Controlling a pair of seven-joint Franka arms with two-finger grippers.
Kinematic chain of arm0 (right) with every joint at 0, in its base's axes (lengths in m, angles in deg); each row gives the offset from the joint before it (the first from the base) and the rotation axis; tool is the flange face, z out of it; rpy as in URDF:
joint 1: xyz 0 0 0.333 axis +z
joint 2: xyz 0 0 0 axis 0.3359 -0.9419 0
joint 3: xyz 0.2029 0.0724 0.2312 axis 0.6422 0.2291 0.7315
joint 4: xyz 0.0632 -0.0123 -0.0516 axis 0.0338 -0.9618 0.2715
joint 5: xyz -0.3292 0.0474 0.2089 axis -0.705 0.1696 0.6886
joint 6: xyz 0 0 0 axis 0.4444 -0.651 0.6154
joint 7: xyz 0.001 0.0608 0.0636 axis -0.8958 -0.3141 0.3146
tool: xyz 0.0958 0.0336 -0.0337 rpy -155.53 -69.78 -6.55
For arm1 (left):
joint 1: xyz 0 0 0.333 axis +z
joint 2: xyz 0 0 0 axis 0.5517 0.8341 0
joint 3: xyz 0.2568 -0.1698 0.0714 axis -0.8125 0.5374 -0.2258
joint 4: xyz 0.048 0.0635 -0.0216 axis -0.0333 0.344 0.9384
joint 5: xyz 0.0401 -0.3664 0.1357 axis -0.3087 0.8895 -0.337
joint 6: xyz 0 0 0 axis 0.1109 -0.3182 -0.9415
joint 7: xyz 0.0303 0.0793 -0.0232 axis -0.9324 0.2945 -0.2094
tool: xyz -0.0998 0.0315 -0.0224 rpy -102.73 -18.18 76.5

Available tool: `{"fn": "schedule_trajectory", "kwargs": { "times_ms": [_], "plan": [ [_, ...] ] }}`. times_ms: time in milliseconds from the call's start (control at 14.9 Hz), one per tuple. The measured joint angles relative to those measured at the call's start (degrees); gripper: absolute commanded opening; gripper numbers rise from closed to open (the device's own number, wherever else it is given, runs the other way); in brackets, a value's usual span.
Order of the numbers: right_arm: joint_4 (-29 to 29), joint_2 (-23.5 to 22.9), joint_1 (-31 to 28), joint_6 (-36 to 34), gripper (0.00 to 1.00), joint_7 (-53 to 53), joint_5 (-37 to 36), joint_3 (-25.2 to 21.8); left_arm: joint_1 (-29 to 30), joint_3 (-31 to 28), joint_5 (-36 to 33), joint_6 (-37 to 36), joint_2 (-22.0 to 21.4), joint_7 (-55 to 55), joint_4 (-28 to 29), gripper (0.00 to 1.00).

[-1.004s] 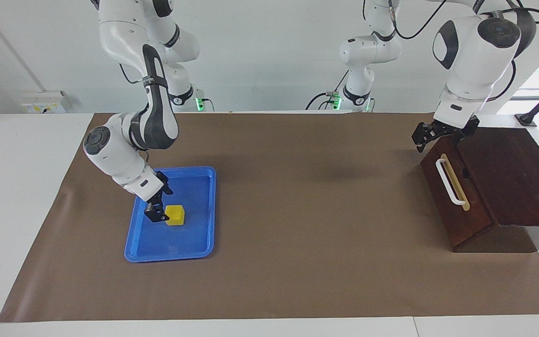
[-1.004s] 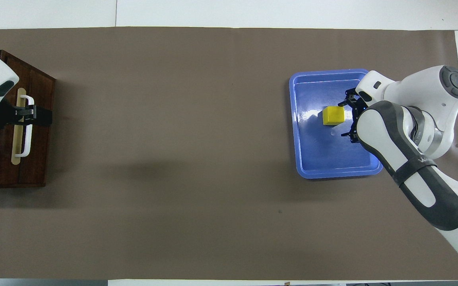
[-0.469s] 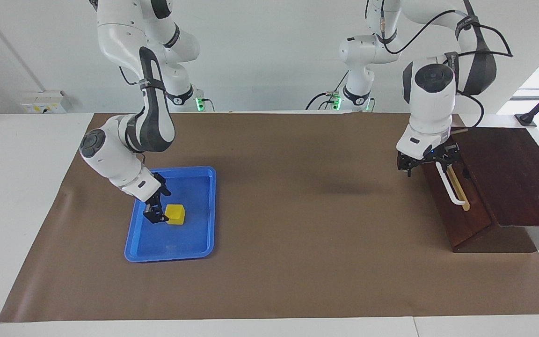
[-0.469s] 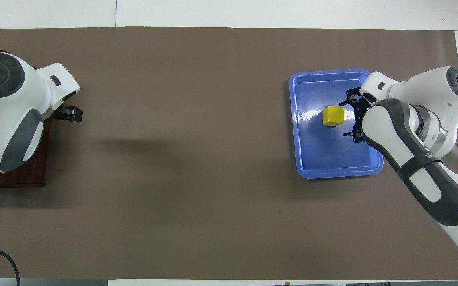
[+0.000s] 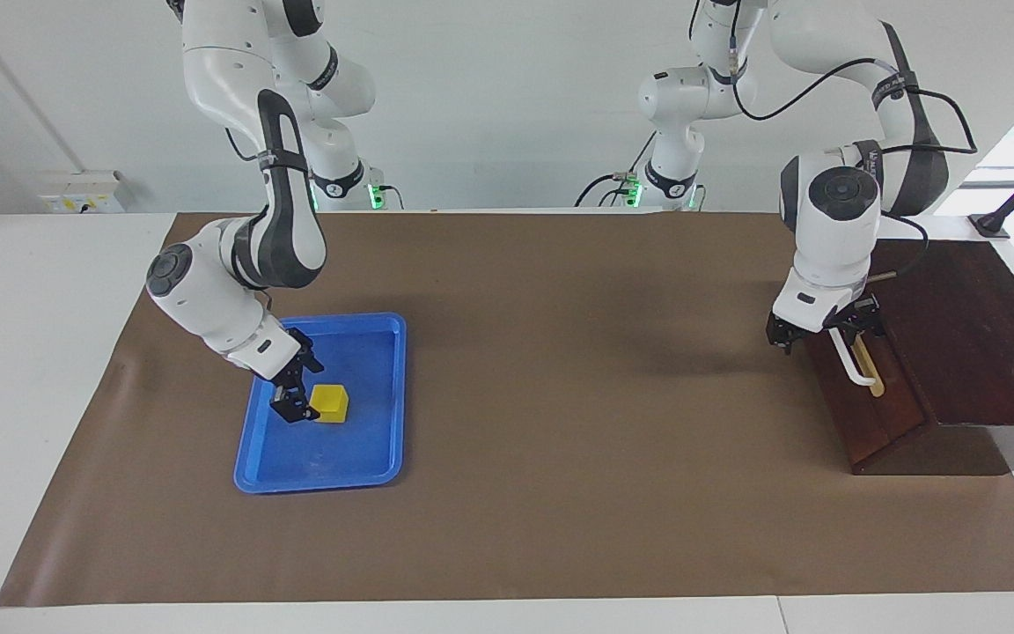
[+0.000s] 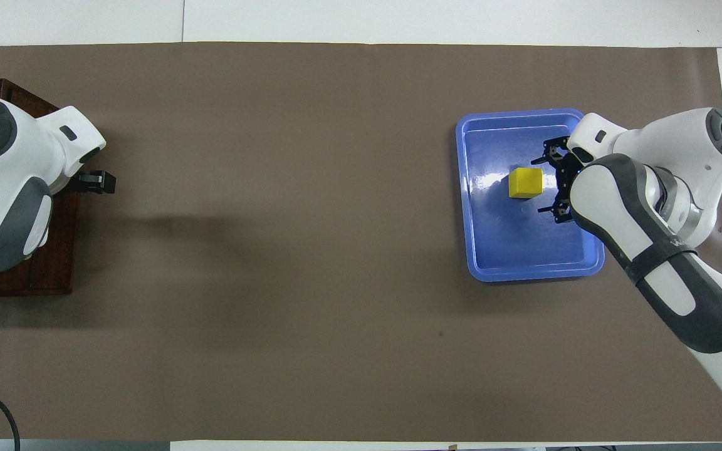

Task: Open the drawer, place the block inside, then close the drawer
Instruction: 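Grasp the yellow block with the right gripper while the left gripper pulls the drawer open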

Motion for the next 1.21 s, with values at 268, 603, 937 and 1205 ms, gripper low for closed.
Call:
{"fn": "schedule_trajectory", "kwargs": {
  "times_ms": [268,603,937,1205],
  "plan": [
    [-0.4,-0.5,0.0,0.8,0.89,1.1,1.6,0.0,1.9,-0.1,0.0,3.7,0.0,-0.1,2.6,1.00],
    [-0.4,-0.5,0.0,1.2,0.00,2.8,3.5,0.0,1.9,0.3,-0.1,6.1,0.0,-2.1,4.0,1.00],
    [-0.3,-0.5,0.2,1.3,0.00,2.8,3.6,0.0,-2.3,0.6,-0.4,6.5,0.5,-10.7,3.9,1.00],
    [1.4,0.7,0.8,-1.0,0.00,1.8,3.6,0.2,-7.8,0.8,-0.4,6.3,0.7,-17.7,3.6,1.00]
  ]
}}
